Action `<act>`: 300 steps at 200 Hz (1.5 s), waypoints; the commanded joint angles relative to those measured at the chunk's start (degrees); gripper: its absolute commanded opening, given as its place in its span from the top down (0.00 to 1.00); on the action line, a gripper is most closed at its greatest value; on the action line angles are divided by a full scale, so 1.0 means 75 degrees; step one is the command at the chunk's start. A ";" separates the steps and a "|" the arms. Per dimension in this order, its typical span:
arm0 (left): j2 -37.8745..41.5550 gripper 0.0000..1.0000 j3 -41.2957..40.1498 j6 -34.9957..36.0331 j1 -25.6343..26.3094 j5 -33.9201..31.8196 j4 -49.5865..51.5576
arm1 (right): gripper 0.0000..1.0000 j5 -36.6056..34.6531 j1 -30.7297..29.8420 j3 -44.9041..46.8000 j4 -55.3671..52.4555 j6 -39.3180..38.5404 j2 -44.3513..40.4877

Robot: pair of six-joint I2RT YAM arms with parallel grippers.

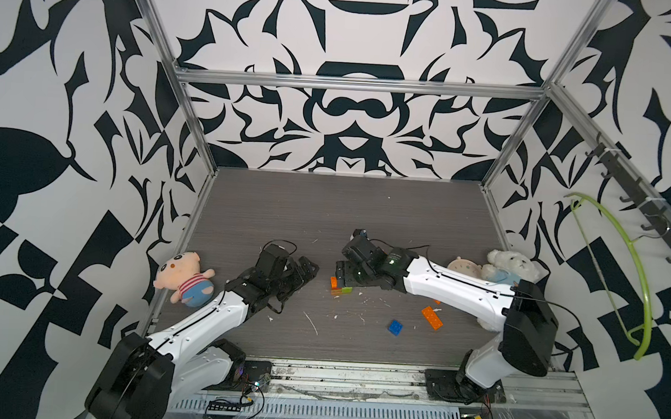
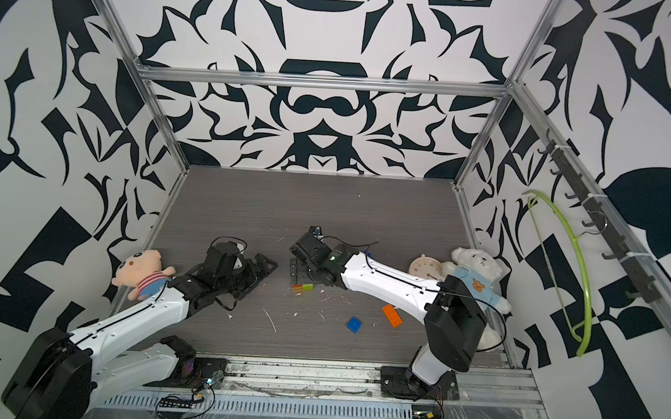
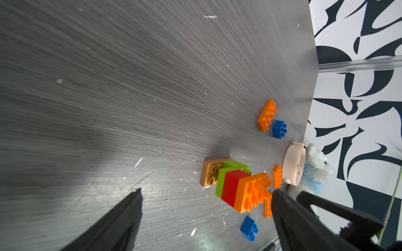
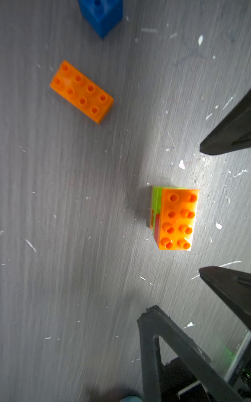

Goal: Assemble the number 5 with lego
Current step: Assemble the lego brick with the lego brick, then adjust the lego brick at the center of the board.

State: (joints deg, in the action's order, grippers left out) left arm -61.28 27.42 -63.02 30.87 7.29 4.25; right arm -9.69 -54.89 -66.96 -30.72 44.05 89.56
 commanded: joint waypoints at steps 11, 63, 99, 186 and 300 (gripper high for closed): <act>-0.0266 0.01 0.0405 0.0015 0.0288 -0.0183 -0.0162 | 0.16 -0.0597 0.0125 0.0620 0.1031 -0.0893 -0.0779; -0.0473 0.01 0.0562 -0.0046 0.0825 -0.0497 -0.0253 | 0.19 0.1591 0.0997 0.2469 0.3785 -0.4024 -0.1497; -0.0471 0.01 0.0563 -0.0081 0.1102 -0.0699 -0.0283 | 0.19 0.4088 0.1699 0.3157 0.4195 -0.6768 -0.1574; -0.0250 0.01 0.0481 -0.0069 0.1145 -0.0802 -0.0118 | 0.22 0.4102 0.1882 0.1983 0.3044 -1.0378 -0.0126; 0.0567 0.01 0.0134 0.0007 0.1140 -0.1313 0.0476 | 0.38 0.4970 0.1888 0.0907 0.2275 -1.0739 0.1368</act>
State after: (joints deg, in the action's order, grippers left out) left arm -58.30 29.85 -63.40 39.40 -1.34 5.82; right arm 25.02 -40.84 -57.28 -12.25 -36.42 99.88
